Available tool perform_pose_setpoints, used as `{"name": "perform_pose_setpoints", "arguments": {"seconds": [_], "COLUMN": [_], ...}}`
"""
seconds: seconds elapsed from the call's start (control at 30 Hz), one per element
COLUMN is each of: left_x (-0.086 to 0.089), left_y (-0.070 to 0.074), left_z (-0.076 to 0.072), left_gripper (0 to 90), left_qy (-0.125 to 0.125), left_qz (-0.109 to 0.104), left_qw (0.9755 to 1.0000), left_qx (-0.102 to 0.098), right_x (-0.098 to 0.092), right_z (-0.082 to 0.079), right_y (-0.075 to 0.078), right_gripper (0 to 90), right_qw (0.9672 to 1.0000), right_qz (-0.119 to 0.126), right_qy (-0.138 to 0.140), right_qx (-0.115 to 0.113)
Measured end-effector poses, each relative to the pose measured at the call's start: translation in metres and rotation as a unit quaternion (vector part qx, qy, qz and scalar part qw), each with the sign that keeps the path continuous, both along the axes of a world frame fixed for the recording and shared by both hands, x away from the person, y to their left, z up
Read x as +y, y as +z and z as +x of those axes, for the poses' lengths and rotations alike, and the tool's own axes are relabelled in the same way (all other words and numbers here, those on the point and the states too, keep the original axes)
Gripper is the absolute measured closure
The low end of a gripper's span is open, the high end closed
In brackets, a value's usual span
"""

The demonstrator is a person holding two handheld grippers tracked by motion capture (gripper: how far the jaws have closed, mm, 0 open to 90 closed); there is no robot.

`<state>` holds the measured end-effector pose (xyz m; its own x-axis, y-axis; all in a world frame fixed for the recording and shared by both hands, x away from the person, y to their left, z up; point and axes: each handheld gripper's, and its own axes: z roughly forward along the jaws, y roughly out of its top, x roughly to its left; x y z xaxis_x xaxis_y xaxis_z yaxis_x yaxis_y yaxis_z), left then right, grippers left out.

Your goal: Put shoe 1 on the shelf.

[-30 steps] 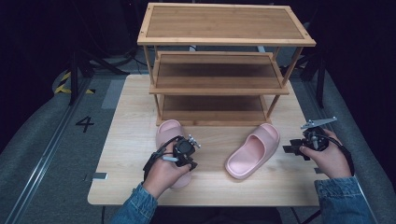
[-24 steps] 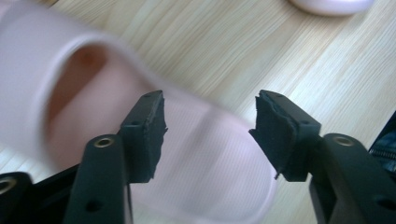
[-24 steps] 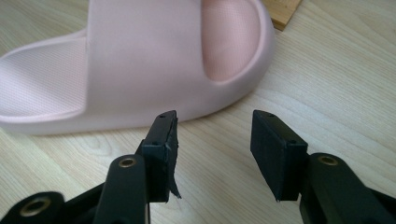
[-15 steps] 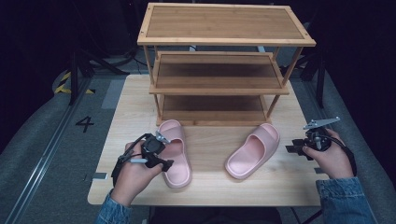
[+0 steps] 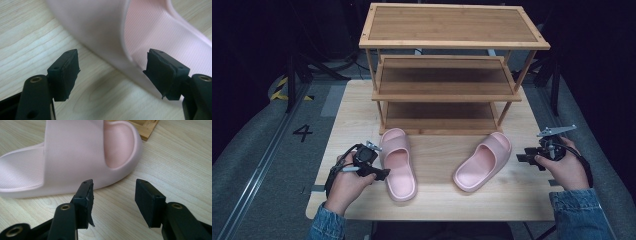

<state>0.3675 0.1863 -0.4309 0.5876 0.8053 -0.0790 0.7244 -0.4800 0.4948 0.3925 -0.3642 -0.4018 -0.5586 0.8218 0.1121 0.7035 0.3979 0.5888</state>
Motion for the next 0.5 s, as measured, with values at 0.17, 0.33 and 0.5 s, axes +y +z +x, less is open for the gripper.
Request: {"name": "perform_pose_setpoints", "arguments": {"seconds": [0.17, 0.33, 0.5], "left_x": [0.0000, 0.0007, 0.0037], "left_y": [-0.0034, -0.0033, -0.0011], "left_z": [0.0023, 0.0024, 0.0013], "left_gripper": [40.5, 57.8, 67.9], "left_qy": [0.008, 0.017, 0.059], "left_qz": [-0.018, -0.042, -0.058], "left_qw": [0.9998, 0.9990, 0.9964], "left_qx": [-0.005, -0.003, 0.013], "right_x": [-0.0001, -0.0011, -0.0007], "right_z": [0.0003, 0.0003, 0.0006], "right_y": [-0.0024, -0.0030, -0.0036], "right_gripper": [49.8, 49.8, 50.0], "right_qw": [1.0000, 1.0000, 1.0000], "right_qz": [0.002, 0.002, 0.000], "right_qy": [-0.002, -0.002, 0.003], "right_qx": [0.005, 0.005, 0.005]}}
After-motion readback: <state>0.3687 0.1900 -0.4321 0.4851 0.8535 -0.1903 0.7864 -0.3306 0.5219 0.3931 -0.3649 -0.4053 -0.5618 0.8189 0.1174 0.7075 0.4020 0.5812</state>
